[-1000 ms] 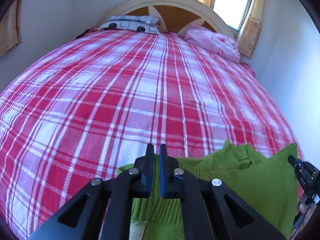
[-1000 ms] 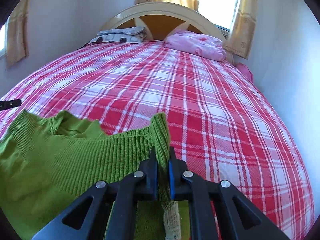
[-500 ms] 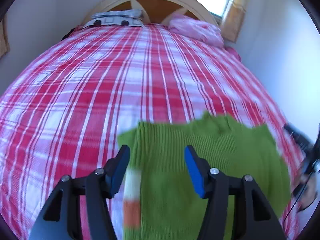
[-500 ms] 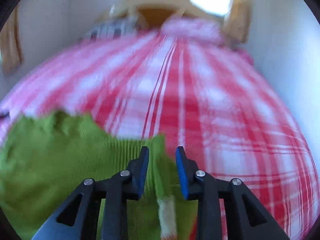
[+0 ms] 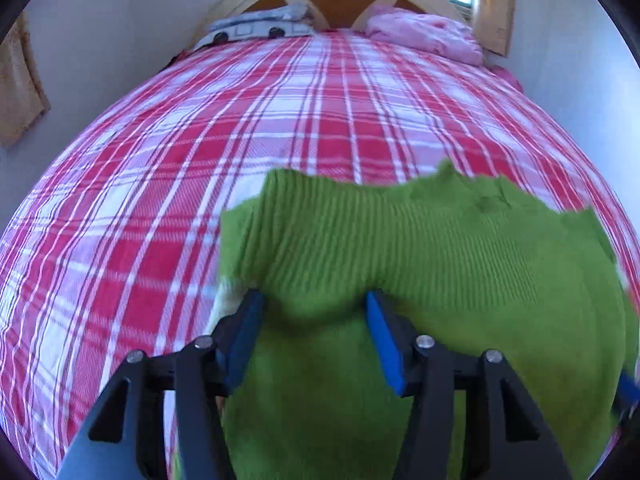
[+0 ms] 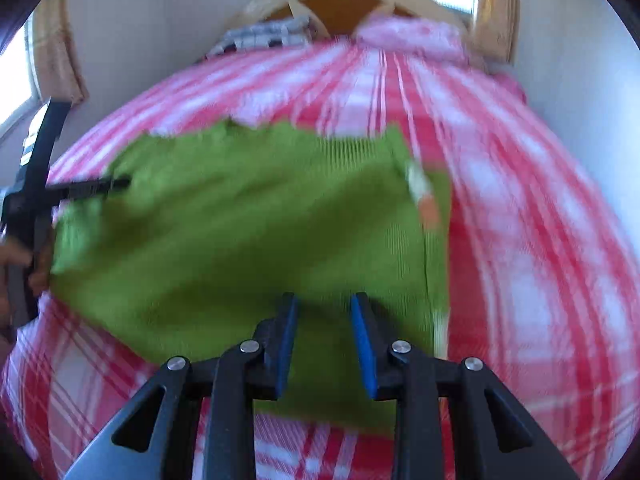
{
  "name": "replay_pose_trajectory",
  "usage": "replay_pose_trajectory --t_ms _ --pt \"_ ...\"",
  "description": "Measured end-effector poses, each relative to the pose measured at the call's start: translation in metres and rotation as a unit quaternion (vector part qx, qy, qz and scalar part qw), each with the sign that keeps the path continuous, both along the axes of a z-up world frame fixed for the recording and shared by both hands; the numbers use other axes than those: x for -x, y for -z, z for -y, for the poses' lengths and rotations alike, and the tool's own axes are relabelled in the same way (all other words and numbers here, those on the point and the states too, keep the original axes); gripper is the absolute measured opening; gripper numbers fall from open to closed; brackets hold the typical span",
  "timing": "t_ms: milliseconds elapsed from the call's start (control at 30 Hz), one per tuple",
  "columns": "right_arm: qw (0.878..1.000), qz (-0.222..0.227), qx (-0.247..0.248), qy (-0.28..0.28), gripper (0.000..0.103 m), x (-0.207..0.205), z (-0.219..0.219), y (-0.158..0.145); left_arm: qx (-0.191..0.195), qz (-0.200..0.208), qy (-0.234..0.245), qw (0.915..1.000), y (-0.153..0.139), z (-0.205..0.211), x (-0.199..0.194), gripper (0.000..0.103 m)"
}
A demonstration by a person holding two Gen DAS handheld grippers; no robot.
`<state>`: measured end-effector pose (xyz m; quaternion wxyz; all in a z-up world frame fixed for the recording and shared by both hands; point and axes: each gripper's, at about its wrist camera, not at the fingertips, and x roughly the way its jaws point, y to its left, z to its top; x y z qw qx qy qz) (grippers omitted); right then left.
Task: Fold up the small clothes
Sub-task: 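Lay the hem onto the collar and open both grippers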
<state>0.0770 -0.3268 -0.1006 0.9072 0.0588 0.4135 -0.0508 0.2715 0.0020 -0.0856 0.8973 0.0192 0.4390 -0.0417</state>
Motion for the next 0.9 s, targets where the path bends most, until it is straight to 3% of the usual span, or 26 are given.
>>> replay_pose_trajectory --t_ms 100,200,400,467,533,667,733,900 --pt "1.000 0.013 -0.024 0.006 0.029 0.012 0.007 0.002 -0.028 0.007 -0.006 0.9996 0.006 0.003 -0.019 0.059" --pt "0.999 0.023 -0.031 0.011 0.029 0.024 0.006 0.006 -0.022 0.011 -0.007 0.9997 0.006 0.001 -0.024 0.060" --pt "0.999 0.034 -0.013 0.011 0.030 0.024 0.000 0.008 -0.018 0.020 0.003 0.9996 -0.013 0.000 0.008 0.059" --pt "0.999 0.037 -0.019 0.011 0.030 0.025 0.003 0.007 -0.018 0.024 -0.004 0.9995 -0.022 -0.002 0.027 0.064" --pt "0.999 0.038 -0.022 0.011 0.030 0.023 0.005 0.007 -0.022 0.025 -0.011 0.9994 -0.026 -0.004 0.044 0.079" --pt "0.999 0.037 -0.005 0.012 0.031 0.023 0.001 0.006 -0.031 0.046 -0.012 0.9984 -0.034 -0.008 0.089 0.089" --pt "0.999 0.036 0.008 0.013 0.031 0.022 -0.002 0.006 -0.037 0.049 -0.022 0.9979 -0.036 -0.011 0.105 0.099" --pt "0.999 0.036 0.019 0.017 0.033 0.023 -0.004 0.005 -0.028 0.052 -0.042 0.9974 -0.032 -0.025 0.143 0.101"
